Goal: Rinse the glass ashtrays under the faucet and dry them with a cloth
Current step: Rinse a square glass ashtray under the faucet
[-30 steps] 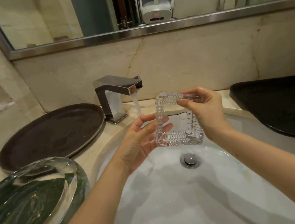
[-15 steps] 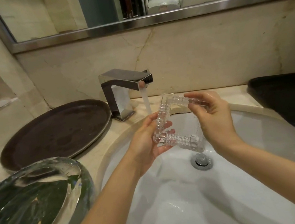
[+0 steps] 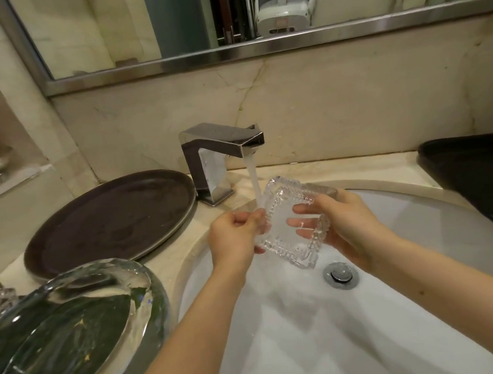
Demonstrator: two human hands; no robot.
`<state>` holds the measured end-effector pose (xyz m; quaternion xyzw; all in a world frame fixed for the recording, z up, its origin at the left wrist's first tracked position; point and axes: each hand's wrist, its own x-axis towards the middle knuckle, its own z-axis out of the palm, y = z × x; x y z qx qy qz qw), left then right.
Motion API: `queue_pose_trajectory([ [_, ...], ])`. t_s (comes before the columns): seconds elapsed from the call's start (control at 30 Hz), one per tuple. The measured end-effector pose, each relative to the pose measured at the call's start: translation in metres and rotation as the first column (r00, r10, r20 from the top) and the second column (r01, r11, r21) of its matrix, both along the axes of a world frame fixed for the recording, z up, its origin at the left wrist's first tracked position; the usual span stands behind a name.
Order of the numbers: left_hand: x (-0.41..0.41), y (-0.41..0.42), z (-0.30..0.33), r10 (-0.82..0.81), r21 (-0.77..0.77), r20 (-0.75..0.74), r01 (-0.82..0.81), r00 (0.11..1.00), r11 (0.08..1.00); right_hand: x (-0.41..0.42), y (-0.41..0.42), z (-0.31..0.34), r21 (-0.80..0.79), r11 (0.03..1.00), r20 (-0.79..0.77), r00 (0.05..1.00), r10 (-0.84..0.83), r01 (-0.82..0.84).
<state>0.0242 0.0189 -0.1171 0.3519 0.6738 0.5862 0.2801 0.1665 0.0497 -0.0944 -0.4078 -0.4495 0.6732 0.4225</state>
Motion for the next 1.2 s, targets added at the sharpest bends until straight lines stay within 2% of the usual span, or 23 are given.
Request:
queue_pose_trajectory([
  [0.07, 0.0, -0.001, -0.001, -0.039, -0.043, -0.076, 0.036, 0.996, 0.998, -0.001, -0.002, -0.002, 0.055, 0.998, 0.024, 0.999, -0.042, 0.041],
  [0.2, 0.004, -0.002, -0.007, -0.277, -0.218, -0.206, 0.232, 0.939, 0.948, -0.001, -0.005, -0.004, 0.159, 0.986, 0.119, 0.99, -0.077, 0.058],
  [0.27, 0.005, -0.001, -0.006, -0.295, -0.188, -0.116, 0.27, 0.948, 0.944, 0.001, -0.002, -0.001, 0.175, 0.983, 0.096, 0.993, -0.069, 0.051],
  [0.33, 0.004, 0.001, -0.002, -0.256, -0.097, 0.02, 0.257, 0.967, 0.962, 0.001, 0.001, 0.002, 0.202, 0.978, 0.065, 0.996, -0.06, 0.046],
  [0.47, -0.001, 0.003, 0.001, -0.08, -0.042, 0.135, 0.086, 0.988, 0.995, -0.003, -0.001, -0.001, 0.253, 0.967, 0.031, 0.998, -0.051, 0.041],
  [0.6, -0.005, 0.005, -0.001, 0.041, -0.027, 0.284, -0.035, 0.958, 0.999, -0.008, -0.002, -0.003, 0.24, 0.967, -0.017, 0.996, -0.088, 0.09],
  [0.7, -0.003, 0.006, 0.0, -0.044, 0.015, 0.444, 0.042, 0.895, 0.999, -0.005, 0.002, -0.001, 0.18, 0.973, -0.085, 0.988, -0.131, 0.145],
  [0.77, -0.001, 0.006, 0.001, -0.096, 0.043, 0.483, 0.085, 0.87, 0.995, -0.003, 0.004, -0.001, 0.169, 0.975, -0.107, 0.986, -0.128, 0.145],
  [0.9, 0.0, 0.005, 0.002, -0.104, 0.043, 0.488, 0.095, 0.867, 0.995, -0.007, 0.001, -0.004, 0.187, 0.974, -0.078, 0.99, -0.117, 0.13],
  [1.07, 0.006, 0.001, 0.009, -0.203, 0.071, 0.486, 0.194, 0.85, 0.979, -0.007, 0.001, -0.006, 0.209, 0.97, -0.048, 0.992, -0.12, 0.127],
  [1.13, 0.007, 0.001, 0.006, -0.208, 0.035, 0.382, 0.211, 0.9, 0.977, -0.002, 0.004, -0.004, 0.125, 0.991, -0.109, 0.993, -0.036, 0.049],
  [1.2, 0.005, 0.002, 0.004, -0.16, -0.005, 0.27, 0.167, 0.95, 0.986, 0.005, 0.006, -0.001, 0.003, 0.994, -0.244, 0.964, 0.103, -0.105],
])
